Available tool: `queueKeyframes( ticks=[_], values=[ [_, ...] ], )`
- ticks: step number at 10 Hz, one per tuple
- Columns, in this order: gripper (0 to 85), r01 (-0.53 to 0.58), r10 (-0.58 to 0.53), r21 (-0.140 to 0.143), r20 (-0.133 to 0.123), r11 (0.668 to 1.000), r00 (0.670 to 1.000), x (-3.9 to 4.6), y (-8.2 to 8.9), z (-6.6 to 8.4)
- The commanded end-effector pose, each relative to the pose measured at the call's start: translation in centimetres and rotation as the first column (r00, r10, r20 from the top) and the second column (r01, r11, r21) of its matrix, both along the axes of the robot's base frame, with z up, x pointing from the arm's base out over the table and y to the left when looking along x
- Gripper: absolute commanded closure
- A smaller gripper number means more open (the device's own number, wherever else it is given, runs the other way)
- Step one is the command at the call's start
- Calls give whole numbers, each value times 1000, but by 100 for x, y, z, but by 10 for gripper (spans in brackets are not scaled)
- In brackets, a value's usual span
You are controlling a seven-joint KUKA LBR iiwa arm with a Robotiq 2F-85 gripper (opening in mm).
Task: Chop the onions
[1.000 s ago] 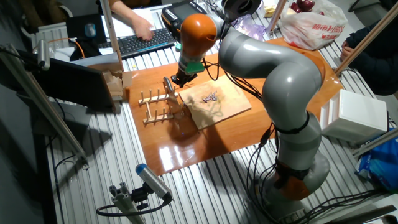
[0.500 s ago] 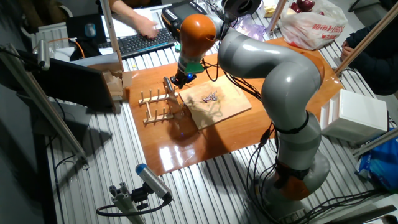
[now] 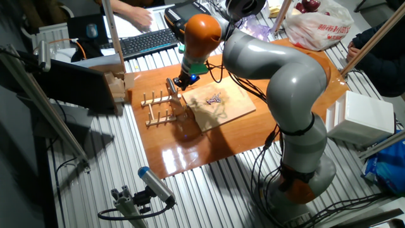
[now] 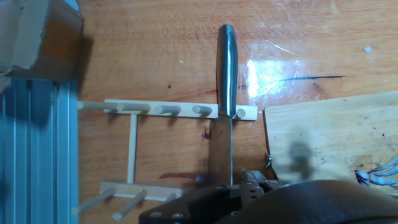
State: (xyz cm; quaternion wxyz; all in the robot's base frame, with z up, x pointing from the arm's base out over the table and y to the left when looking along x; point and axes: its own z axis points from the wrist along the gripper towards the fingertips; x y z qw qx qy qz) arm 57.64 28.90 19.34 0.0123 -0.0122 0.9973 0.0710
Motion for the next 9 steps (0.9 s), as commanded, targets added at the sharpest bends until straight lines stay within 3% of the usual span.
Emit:
queueKeyframes(
  ticks=[1, 3, 4, 6, 7, 8, 9],
  values=[
    [850, 3, -3, -3, -5, 1000, 1000, 0, 9, -16],
    [850, 24, -24, 3, -31, 1000, 999, 1, 20, -39],
    [680, 54, -54, -1, -49, 999, 997, 4, 21, -43],
    [680, 79, -80, -20, -36, 997, 996, 74, 12, -122],
    [680, 79, -80, -50, -21, 996, 997, 101, 4, -172],
    [510, 94, -95, -64, -13, 993, 995, 117, 14, -225],
    [510, 106, -107, -63, -16, 992, 994, 125, 31, -280]
  ],
)
